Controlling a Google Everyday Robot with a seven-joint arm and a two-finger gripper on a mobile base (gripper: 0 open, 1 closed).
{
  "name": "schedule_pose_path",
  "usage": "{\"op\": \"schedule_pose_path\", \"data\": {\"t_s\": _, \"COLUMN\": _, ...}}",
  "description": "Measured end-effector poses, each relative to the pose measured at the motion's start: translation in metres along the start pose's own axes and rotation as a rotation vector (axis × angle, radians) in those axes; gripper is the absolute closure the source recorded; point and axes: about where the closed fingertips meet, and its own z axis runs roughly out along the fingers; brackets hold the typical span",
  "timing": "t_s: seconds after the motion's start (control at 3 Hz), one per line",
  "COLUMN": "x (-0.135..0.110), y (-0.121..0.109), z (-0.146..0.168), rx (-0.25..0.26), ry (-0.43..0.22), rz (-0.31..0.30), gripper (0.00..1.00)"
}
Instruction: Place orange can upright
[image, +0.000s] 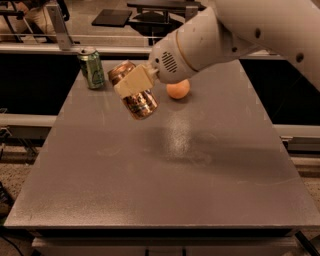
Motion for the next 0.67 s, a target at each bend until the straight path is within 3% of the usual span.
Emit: {"op": "schedule_pose_path", "data": {"t_s": 0.67, "x": -0.0130, "y": 0.0012, "z": -0.0129, "rx": 0.136, "ry": 0.193, "rz": 0.039, "gripper": 1.00}}
